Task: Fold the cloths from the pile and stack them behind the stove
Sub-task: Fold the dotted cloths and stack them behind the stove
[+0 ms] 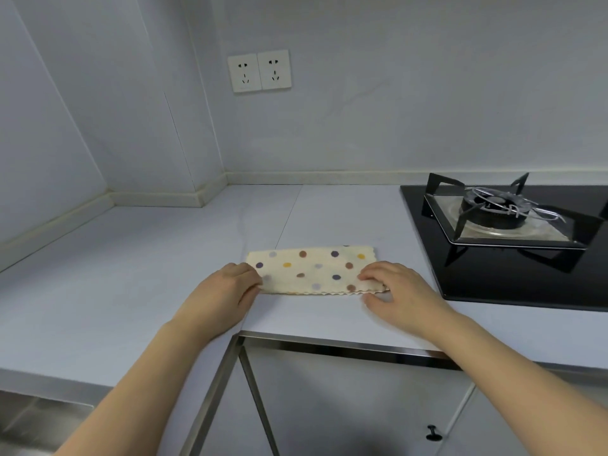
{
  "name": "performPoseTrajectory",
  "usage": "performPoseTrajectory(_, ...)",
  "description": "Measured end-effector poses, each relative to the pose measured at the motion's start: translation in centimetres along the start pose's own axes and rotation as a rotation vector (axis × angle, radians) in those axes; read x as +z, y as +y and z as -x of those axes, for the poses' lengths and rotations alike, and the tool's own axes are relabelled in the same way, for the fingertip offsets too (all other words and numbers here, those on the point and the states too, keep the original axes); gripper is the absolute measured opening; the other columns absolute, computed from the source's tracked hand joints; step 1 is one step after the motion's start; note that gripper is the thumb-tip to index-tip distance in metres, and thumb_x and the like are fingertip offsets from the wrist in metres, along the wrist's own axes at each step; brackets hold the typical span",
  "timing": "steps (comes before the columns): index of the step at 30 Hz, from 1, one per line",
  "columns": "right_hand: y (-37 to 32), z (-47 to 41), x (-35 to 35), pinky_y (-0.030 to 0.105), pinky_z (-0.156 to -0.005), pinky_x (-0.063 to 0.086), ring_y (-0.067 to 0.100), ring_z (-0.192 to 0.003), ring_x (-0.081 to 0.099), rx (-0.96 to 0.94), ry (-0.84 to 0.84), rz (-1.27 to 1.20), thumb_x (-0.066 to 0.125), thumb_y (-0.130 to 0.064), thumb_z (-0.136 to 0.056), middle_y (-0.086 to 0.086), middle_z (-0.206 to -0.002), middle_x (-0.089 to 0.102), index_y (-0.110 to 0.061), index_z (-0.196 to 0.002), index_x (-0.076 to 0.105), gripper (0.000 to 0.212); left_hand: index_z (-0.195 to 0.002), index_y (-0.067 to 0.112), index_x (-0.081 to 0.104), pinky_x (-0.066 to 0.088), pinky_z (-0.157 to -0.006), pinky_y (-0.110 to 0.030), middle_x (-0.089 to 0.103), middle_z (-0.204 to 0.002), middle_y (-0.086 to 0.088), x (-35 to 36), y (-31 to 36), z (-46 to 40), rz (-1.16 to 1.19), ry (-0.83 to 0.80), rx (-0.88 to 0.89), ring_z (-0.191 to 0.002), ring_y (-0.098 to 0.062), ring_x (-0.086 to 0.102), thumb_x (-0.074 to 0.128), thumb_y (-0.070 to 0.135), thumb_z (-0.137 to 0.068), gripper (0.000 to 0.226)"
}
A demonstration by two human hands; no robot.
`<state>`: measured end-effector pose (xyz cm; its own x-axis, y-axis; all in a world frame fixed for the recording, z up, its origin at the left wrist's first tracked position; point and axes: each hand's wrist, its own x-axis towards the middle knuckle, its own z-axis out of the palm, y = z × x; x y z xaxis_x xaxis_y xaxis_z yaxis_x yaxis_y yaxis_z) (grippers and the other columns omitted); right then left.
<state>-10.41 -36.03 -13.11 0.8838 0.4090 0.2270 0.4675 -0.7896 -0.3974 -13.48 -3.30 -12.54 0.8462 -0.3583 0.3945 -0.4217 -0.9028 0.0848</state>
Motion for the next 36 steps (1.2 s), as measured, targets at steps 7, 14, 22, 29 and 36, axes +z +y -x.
performPoseTrajectory(7,0.1,-0.1,-0.2,0.028,-0.103,0.036,0.008,-0.118,0.047,0.063,-0.02,-0.073,0.057,-0.038,-0.093,-0.016,-0.126,0.053,-0.028,-0.127,0.057,0.036,-0.093,0.023,0.053,0.04,-0.07,-0.024,0.058,-0.086,0.006,-0.5,1.0,-0.6,0.505,0.073,-0.455,-0.082,-0.011,0.052,0.039,0.02,-0.103,0.018)
performPoseTrajectory(14,-1.0,0.3,-2.9,0.021,-0.066,0.041,0.012,-0.075,0.057,0.17,0.071,-0.476,0.064,-0.022,-0.091,-0.005,-0.08,0.065,-0.029,-0.083,0.066,0.011,-0.091,0.019,0.054,0.036,-0.064,-0.023,0.053,-0.084,0.004,-3.9,3.8,-1.3,0.693,0.047,-0.517,-0.076,-0.013,0.048,0.039,0.022,-0.103,0.02)
performPoseTrajectory(22,-2.3,1.0,-9.0,0.032,-0.086,0.051,0.017,-0.086,0.067,0.196,0.018,-0.594,0.074,-0.021,-0.081,0.001,-0.086,0.074,-0.016,-0.084,0.072,0.006,-0.088,0.015,0.061,0.046,-0.059,-0.026,0.065,-0.072,0.001,-8.5,5.1,-0.3,0.716,0.042,-0.42,-0.063,-0.009,0.06,0.066,0.032,-0.09,0.018)
performPoseTrajectory(29,-3.2,2.0,-11.6,0.024,-0.07,0.049,0.014,-0.075,0.065,0.193,0.047,-0.666,0.075,-0.021,-0.08,0.005,-0.078,0.071,-0.006,-0.081,0.064,0.018,-0.073,0.027,0.066,0.045,-0.062,-0.032,0.066,-0.064,0.002,-10.7,5.1,0.6,0.59,0.043,-0.405,-0.059,-0.013,0.058,0.063,0.034,-0.09,0.019)
performPoseTrajectory(36,-4.0,2.0,-10.7,0.043,-0.09,0.05,0.024,-0.091,0.064,0.342,0.13,-1.062,0.055,-0.025,-0.097,0.008,-0.097,0.069,-0.012,-0.101,0.063,0.016,-0.087,0.017,0.067,0.045,-0.055,-0.03,0.065,-0.067,-0.003,-11.1,6.7,0.7,0.687,-0.006,-0.364,-0.055,-0.016,0.053,0.055,0.024,-0.098,0.018)
